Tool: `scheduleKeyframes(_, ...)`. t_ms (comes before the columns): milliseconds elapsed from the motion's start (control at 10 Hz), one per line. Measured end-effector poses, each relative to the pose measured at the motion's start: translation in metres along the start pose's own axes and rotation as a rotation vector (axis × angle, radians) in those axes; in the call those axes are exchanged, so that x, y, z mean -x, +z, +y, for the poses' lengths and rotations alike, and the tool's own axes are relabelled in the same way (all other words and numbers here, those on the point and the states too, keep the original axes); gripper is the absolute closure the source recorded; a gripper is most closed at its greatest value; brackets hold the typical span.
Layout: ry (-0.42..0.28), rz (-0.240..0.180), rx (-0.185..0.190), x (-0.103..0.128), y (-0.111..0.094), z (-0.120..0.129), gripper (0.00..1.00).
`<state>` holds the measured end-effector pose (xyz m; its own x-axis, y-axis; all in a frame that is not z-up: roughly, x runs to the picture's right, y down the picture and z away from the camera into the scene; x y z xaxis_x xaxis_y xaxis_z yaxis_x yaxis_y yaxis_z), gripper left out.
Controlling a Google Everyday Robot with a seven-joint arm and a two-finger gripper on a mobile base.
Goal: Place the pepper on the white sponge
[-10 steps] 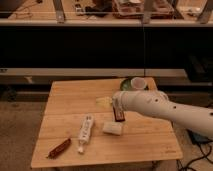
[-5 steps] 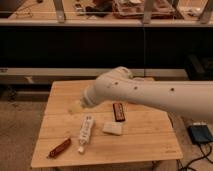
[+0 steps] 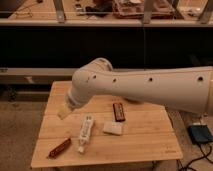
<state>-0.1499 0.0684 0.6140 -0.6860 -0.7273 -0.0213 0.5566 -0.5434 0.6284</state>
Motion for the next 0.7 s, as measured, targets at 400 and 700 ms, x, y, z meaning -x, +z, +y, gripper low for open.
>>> scheduleKeyframes(400, 0.151, -0.095, 0.029, 0.024, 0.04, 0.009, 0.31)
scheduleKeyframes(700, 0.24, -0.123, 0.068, 0.019, 0.1, -0.002, 0.31)
